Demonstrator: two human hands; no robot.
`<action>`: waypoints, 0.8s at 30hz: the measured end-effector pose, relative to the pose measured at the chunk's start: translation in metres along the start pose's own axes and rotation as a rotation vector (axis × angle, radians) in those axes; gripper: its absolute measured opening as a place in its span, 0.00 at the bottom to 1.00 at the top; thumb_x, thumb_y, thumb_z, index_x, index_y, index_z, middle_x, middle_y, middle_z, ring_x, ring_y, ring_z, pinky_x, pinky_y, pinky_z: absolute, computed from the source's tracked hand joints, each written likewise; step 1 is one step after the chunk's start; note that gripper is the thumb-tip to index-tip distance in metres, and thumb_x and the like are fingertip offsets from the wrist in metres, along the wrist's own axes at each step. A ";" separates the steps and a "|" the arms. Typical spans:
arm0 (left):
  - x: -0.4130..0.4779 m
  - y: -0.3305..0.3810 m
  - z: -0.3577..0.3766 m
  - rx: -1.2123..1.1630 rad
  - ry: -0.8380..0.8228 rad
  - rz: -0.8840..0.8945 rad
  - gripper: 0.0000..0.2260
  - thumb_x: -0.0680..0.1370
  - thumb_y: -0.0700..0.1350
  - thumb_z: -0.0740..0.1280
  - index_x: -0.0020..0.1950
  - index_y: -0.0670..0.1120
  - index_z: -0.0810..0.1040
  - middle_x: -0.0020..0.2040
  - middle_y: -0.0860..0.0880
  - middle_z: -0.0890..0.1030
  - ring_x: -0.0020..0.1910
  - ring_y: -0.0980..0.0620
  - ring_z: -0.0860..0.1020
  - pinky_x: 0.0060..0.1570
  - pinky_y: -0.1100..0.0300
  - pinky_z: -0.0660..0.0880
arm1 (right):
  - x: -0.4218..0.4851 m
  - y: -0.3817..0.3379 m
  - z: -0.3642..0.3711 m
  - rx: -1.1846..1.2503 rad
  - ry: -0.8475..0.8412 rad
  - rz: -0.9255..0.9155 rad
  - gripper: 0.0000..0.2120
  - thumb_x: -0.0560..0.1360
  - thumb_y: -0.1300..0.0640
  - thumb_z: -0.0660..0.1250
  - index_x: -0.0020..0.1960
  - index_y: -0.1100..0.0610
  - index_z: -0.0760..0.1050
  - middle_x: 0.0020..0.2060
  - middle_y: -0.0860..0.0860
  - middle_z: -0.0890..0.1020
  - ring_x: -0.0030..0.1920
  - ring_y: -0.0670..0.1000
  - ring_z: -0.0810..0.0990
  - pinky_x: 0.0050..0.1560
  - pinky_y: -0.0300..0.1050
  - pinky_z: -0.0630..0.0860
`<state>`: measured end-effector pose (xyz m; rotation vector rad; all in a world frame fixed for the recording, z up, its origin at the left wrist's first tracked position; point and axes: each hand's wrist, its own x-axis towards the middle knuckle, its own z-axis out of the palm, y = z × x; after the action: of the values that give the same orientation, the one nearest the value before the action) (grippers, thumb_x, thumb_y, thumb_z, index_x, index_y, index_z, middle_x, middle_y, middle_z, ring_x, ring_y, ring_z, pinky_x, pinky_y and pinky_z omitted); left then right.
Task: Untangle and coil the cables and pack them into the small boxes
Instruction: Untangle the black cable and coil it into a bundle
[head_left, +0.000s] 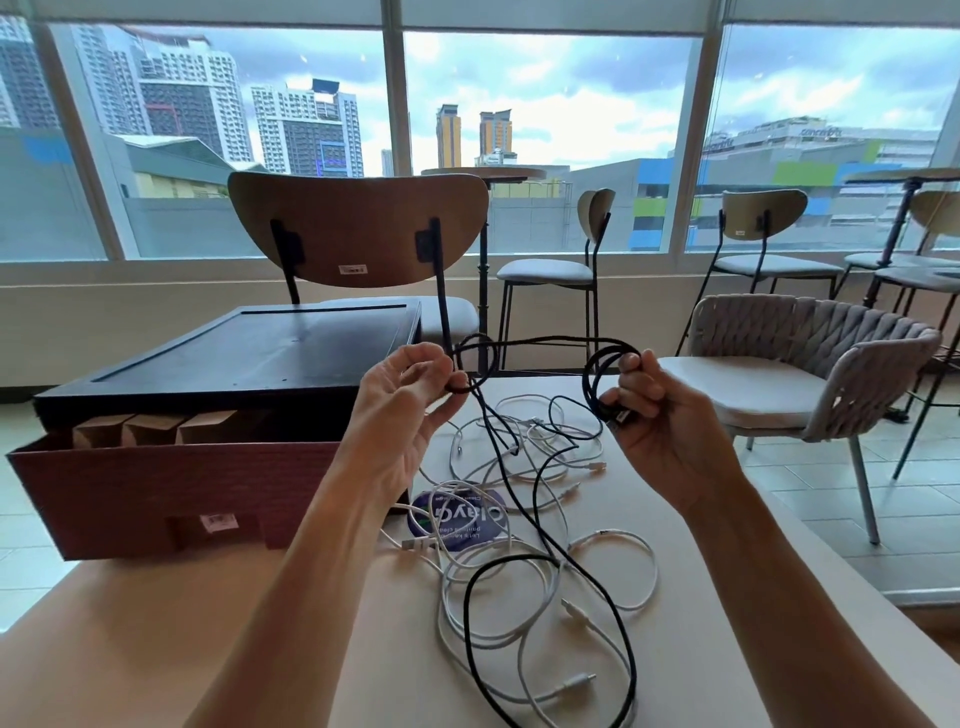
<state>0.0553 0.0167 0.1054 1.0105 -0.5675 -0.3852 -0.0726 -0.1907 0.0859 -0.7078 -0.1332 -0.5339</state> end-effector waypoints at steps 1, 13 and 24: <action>0.000 0.000 0.001 -0.079 -0.008 -0.006 0.07 0.79 0.33 0.64 0.48 0.45 0.77 0.40 0.47 0.79 0.39 0.54 0.81 0.48 0.57 0.82 | 0.000 0.001 0.000 -0.003 0.010 0.001 0.11 0.83 0.55 0.56 0.46 0.58 0.72 0.26 0.45 0.66 0.24 0.44 0.64 0.42 0.36 0.77; -0.005 0.003 0.003 -0.071 -0.215 0.105 0.06 0.79 0.42 0.65 0.53 0.46 0.79 0.44 0.49 0.83 0.30 0.56 0.59 0.27 0.68 0.60 | 0.004 0.004 0.002 0.013 0.111 0.008 0.12 0.84 0.56 0.55 0.45 0.59 0.72 0.25 0.45 0.67 0.24 0.44 0.64 0.40 0.37 0.76; 0.013 -0.019 -0.018 0.844 0.048 0.233 0.11 0.84 0.42 0.59 0.57 0.48 0.81 0.40 0.49 0.85 0.31 0.50 0.73 0.34 0.61 0.70 | -0.001 0.005 0.003 -0.005 0.018 0.074 0.08 0.81 0.59 0.57 0.51 0.62 0.72 0.31 0.47 0.74 0.25 0.44 0.66 0.39 0.38 0.76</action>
<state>0.0753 0.0125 0.0847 1.7301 -0.8183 0.1136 -0.0710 -0.1847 0.0849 -0.7098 -0.0885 -0.4700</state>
